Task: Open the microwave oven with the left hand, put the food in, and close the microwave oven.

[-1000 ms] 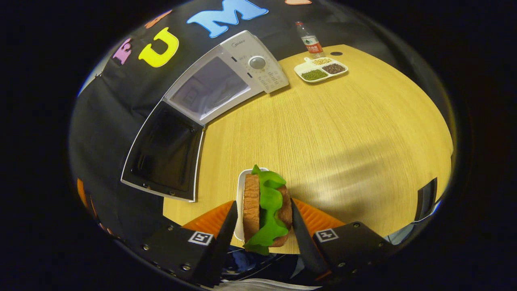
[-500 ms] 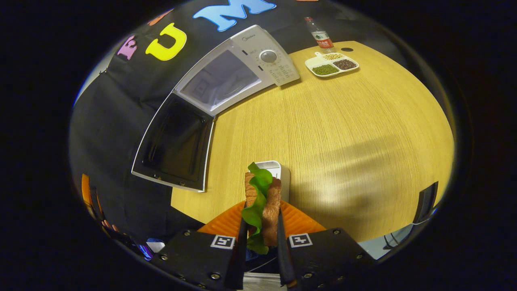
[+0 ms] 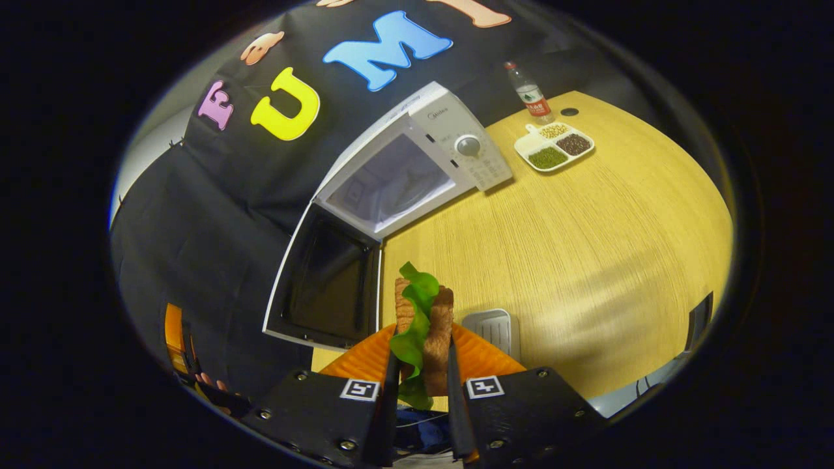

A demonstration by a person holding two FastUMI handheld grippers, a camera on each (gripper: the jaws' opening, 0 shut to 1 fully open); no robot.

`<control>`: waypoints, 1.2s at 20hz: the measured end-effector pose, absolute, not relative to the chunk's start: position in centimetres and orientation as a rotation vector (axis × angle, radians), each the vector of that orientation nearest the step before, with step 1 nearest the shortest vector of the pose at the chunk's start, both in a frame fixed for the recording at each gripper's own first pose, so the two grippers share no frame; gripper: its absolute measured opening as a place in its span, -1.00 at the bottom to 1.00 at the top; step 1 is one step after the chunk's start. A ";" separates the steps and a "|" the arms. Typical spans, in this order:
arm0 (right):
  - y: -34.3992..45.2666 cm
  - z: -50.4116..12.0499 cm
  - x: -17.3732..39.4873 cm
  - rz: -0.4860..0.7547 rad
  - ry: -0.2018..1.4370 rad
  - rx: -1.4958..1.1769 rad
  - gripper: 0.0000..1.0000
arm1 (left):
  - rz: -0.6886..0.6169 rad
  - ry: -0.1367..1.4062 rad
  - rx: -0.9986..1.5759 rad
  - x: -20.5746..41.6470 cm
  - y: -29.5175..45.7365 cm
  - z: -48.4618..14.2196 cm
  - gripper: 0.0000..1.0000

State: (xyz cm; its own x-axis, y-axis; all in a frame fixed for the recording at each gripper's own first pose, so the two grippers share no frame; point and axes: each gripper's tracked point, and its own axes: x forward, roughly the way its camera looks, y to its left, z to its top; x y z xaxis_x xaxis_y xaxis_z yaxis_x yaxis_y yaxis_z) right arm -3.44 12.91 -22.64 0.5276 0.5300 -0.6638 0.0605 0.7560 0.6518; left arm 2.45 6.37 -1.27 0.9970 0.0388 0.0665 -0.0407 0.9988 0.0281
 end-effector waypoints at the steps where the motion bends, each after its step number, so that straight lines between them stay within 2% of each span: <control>1: 13.5 -22.4 -2.6 0.295 0.966 0.678 -0.32 | 0.031 -0.072 0.029 2.9 6.9 -1.1 0.94; 3: 15.2 -21.8 -0.9 0.287 0.927 0.707 -0.33 | 0.028 -0.081 0.033 4.0 8.3 -0.9 1.00; 13: 21.3 -22.1 7.6 0.227 0.784 0.786 -0.32 | 0.041 -0.089 0.009 8.1 15.1 -1.7 0.97; 14: 21.7 -22.3 8.6 0.218 0.765 0.786 -0.33 | 0.043 -0.081 0.007 8.4 15.4 -2.2 1.00; 15: 22.1 -22.5 9.6 0.207 0.750 0.784 -0.32 | 0.047 -0.070 0.009 8.9 15.9 -2.8 0.87; 16: 22.4 -22.8 10.6 0.197 0.734 0.781 -0.33 | 0.050 -0.060 0.013 9.2 16.5 -3.2 0.87; 17: 22.9 -23.1 11.6 0.188 0.719 0.780 -0.33 | 0.054 -0.052 0.018 9.6 17.0 -3.6 1.00; 18: 23.3 -23.4 12.6 0.182 0.704 0.782 -0.32 | 0.058 -0.045 0.023 9.9 17.5 -3.9 0.95; 24: 24.9 -26.4 18.5 0.125 0.641 0.781 -0.32 | 0.081 -0.013 0.031 11.6 19.7 -5.3 0.95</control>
